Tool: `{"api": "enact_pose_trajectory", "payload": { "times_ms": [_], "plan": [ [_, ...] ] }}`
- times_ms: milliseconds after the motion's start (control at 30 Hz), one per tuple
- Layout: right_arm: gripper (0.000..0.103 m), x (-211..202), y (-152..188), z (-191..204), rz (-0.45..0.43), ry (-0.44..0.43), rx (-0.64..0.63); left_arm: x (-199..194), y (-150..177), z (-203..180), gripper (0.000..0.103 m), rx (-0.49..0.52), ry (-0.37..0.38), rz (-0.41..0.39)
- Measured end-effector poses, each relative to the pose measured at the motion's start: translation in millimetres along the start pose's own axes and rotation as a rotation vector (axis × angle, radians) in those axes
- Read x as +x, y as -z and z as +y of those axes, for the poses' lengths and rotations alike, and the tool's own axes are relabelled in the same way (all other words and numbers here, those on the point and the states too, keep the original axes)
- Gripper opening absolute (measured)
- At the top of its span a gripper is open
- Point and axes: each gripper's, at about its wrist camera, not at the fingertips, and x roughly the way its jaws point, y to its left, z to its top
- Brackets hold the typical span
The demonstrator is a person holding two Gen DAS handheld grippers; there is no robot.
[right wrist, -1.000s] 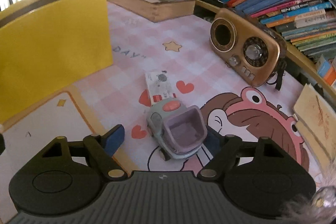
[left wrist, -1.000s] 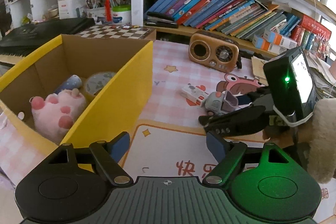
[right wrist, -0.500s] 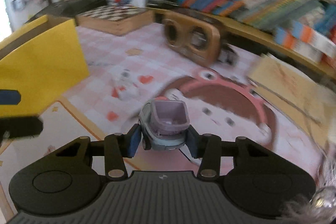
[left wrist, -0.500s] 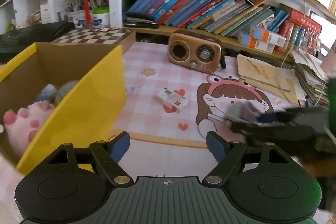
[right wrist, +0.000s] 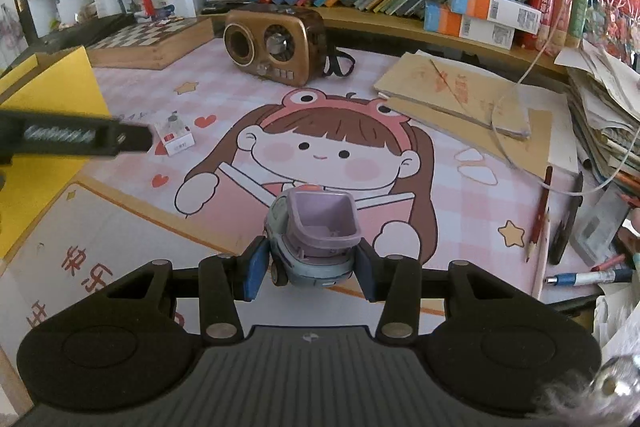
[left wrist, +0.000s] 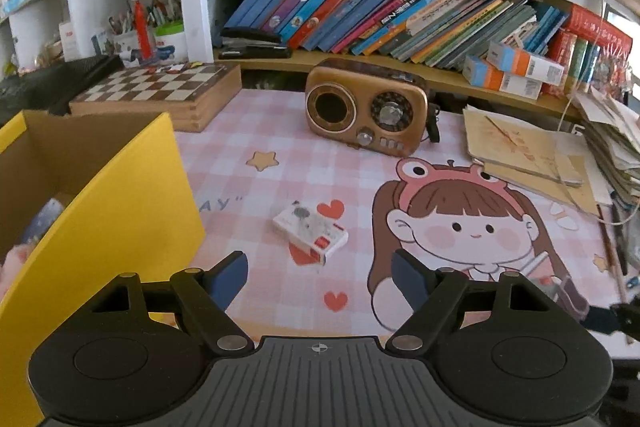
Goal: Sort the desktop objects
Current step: 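Close the left tool on the white-red packet while the right tool holds the truck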
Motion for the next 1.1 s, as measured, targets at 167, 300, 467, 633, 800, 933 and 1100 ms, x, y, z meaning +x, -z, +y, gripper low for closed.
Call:
{"api": "enact_pose_trajectory", "payload": {
  "times_ms": [167, 300, 467, 633, 800, 933, 1100],
  "plan": [
    [0.043, 3.5, 3.0, 1.9, 0.010, 0.002, -0.005, 10.8, -3.6, -1.5, 0.080, 0.011, -0.018, -0.008],
    [0.043, 6.3, 4.6, 2.6, 0.022, 0.001, -0.002, 20.9, -6.3, -0.8, 0.076, 0.011, -0.033, -0.011],
    [0.044, 10.5, 5.5, 2.6, 0.037, -0.001, 0.002, 42.3, -11.2, -4.2, 0.074, 0.012, -0.043, 0.006],
    [0.046, 12.1, 4.5, 5.4, 0.044, -0.001, -0.011, 63.7, -17.0, -3.6, 0.074, 0.058, -0.058, 0.016],
    [0.050, 12.3, 4.7, 4.8, 0.045, -0.002, -0.005, 76.5, -17.0, 3.4, 0.072, 0.054, -0.057, 0.047],
    [0.052, 13.8, 3.7, 3.3, 0.049, 0.008, -0.004, 75.6, -9.5, 0.3, 0.054, 0.074, -0.022, 0.056],
    [0.042, 16.1, 3.4, 2.3, 0.054, 0.001, 0.000, 70.6, -10.3, -1.4, 0.030, 0.099, 0.032, 0.069]
  ]
}}
